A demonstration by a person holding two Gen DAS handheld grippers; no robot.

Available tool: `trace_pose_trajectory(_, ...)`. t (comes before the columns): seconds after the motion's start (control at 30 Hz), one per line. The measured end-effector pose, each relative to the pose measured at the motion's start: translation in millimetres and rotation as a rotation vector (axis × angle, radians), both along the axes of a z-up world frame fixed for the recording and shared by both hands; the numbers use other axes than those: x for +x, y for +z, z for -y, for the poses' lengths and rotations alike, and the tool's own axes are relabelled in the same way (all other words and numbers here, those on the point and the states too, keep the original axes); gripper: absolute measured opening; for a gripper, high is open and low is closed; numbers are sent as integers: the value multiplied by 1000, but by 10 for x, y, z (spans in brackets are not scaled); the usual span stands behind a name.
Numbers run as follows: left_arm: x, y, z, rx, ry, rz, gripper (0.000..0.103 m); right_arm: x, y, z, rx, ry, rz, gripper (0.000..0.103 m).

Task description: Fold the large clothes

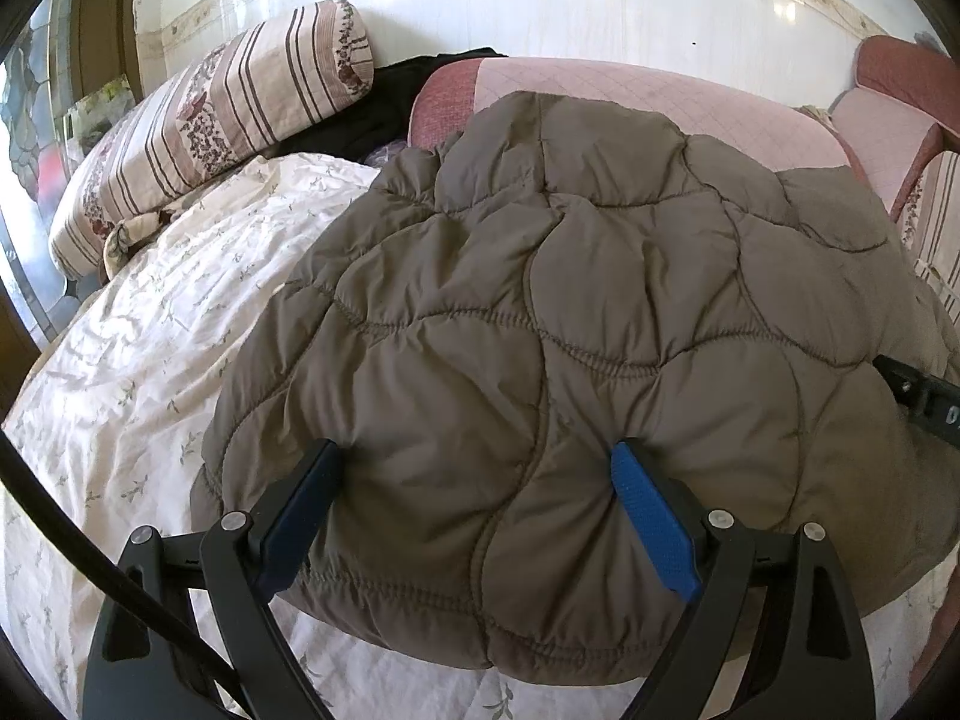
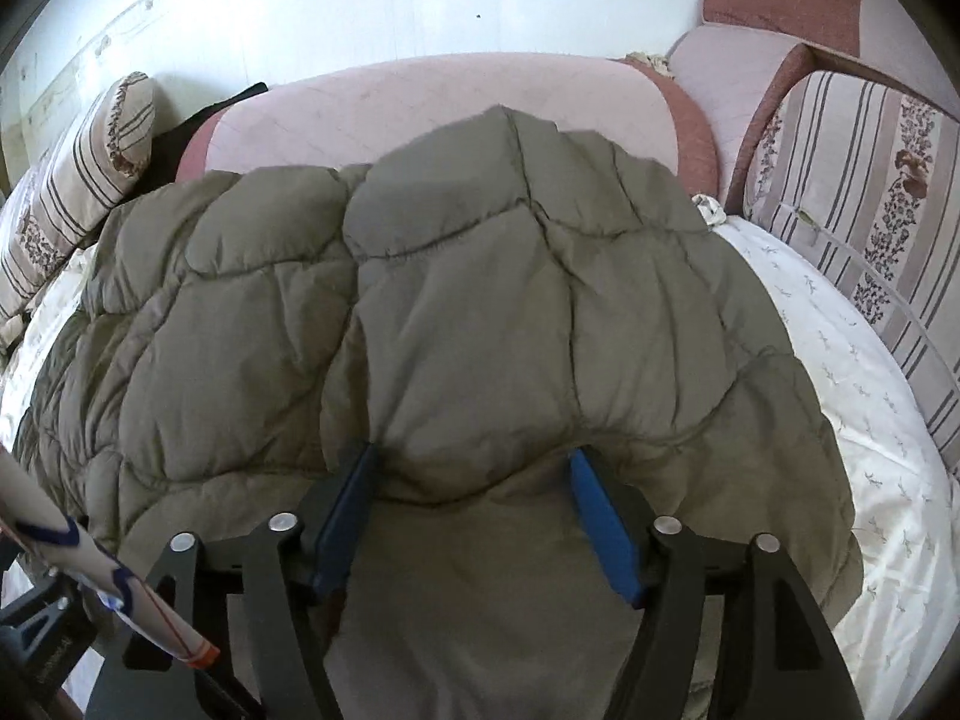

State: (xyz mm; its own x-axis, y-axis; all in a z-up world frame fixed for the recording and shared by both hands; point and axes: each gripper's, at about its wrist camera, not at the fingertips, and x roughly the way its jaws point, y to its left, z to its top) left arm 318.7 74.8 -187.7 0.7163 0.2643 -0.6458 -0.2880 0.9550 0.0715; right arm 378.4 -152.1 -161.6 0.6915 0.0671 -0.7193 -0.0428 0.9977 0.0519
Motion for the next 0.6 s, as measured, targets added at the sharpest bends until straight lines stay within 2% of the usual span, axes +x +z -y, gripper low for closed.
trace_pose_trajectory(0.1,-21,146,-91,-50,4,55,90,-24,67,116,51,0,1,73)
trace_pose_trajectory(0.2,36,272,-254,-70,34,105,90,-76,222,272,92,-31,49,72)
trace_pose_trajectory(0.27,122,265,-344,-60,59,100,90,-68,277,425,106,-77,67,71)
trace_pose_trajectory(0.37,341,146,-457,-87,60,33,91,7,233,586,136,-121,32,66)
trace_pose_trajectory(0.5,431,110,-434,-33,48,32,92,124,95,659,155,-130,-36,66)
trace_pose_trajectory(0.6,460,58,-458,-42,45,36,93,149,25,672,166,-134,-55,66)
